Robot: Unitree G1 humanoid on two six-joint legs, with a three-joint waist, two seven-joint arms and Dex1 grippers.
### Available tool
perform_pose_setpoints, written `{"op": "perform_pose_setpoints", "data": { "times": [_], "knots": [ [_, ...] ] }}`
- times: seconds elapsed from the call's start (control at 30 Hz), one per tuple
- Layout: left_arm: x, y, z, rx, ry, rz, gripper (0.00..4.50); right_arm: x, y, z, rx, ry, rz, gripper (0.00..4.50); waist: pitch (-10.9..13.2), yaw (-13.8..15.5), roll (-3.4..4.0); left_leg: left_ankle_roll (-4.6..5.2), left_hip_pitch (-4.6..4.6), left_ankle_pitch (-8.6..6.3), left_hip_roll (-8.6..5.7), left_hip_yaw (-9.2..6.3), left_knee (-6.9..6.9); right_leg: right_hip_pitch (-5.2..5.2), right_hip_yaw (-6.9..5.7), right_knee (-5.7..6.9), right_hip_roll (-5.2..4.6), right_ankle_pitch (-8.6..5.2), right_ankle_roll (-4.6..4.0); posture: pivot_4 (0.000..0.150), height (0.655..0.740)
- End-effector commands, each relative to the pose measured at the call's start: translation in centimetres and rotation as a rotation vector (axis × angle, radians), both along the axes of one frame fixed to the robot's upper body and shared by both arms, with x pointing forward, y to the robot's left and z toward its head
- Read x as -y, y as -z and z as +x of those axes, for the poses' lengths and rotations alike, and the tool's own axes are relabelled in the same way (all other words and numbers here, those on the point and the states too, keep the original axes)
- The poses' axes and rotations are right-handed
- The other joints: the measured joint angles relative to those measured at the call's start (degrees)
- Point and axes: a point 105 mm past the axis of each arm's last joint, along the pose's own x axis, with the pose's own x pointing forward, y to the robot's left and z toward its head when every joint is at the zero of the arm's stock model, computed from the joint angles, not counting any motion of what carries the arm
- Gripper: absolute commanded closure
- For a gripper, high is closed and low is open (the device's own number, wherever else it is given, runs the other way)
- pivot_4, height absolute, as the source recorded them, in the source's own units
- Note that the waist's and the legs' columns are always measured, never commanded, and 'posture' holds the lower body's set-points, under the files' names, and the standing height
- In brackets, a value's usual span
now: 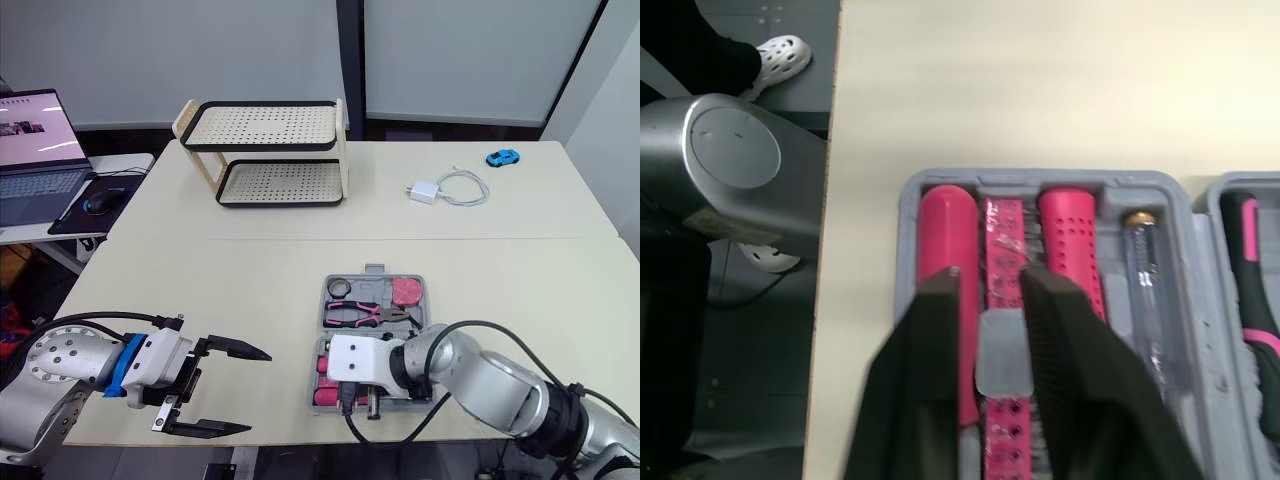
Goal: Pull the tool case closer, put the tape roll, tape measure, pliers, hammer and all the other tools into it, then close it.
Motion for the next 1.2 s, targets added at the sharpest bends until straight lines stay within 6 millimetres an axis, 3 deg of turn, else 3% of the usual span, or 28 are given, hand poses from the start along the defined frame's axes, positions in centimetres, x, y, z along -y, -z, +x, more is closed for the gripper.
{"op": "perform_pose_setpoints", "data": {
  "times": [0.03, 0.3, 0.67, 0.87, 1.03, 1.2],
  "knots": [
    [0.2, -0.2, -0.1, 0.023, 0.015, -0.005, 0.0, -0.4, 0.7, -0.2, 0.016, -0.01, 0.012, 4.47, 0.0, 0.0, 0.0, 0.0, 0.0, 0.0, 0.0, 0.0, 0.0, 0.0, 0.0, 0.0, 0.0, 0.0, 0.0, 0.15, 0.74],
    [0.3, -0.3, -0.2, 0.021, 0.019, -0.003, 0.0, -0.2, 1.2, -0.1, 0.009, -0.008, -0.006, 4.47, 0.0, 0.01, 0.0, 0.0, 0.0, 0.0, 0.0, 0.0, 0.0, 0.0, 0.01, 0.0, 0.01, 0.0, 0.0, 0.15, 0.74],
    [0.5, -0.3, -0.1, 0.022, 0.02, -0.006, 0.0, 0.9, 4.1, -0.6, -0.023, 0.005, -0.067, 4.47, -0.01, 0.02, -0.02, -0.01, 0.01, 0.0, 0.0, 0.01, 0.0, 0.01, 0.01, 0.0, 0.0, 0.0, 0.0, 0.15, 0.74],
    [0.5, -0.2, -0.1, 0.019, 0.02, -0.005, 0.0, 1.0, 4.8, -0.3, -0.018, 0.024, -0.058, 4.47, -0.03, 0.02, -0.03, -0.01, 0.06, 0.0, 0.02, -0.01, 0.0, 0.03, 0.0, 0.01, 0.03, 0.0, 0.0, 0.15, 0.74],
    [0.4, -0.1, 0.0, 0.015, 0.018, -0.004, 0.0, 1.2, 3.9, -0.3, -0.028, 0.021, -0.021, 4.47, -0.03, 0.03, -0.03, -0.01, 0.06, 0.0, 0.01, -0.01, 0.0, 0.03, 0.01, 0.01, 0.03, 0.0, 0.0, 0.15, 0.74],
    [-0.2, -0.1, 0.9, 0.016, -0.037, 0.007, 0.0, 1.9, 1.3, 0.5, -0.009, 0.036, 0.041, 4.47, -0.02, 0.05, -0.02, 0.0, 0.06, 0.0, 0.01, -0.01, 0.01, 0.04, 0.01, 0.01, 0.03, 0.0, 0.0, 0.15, 0.74]
  ]
}}
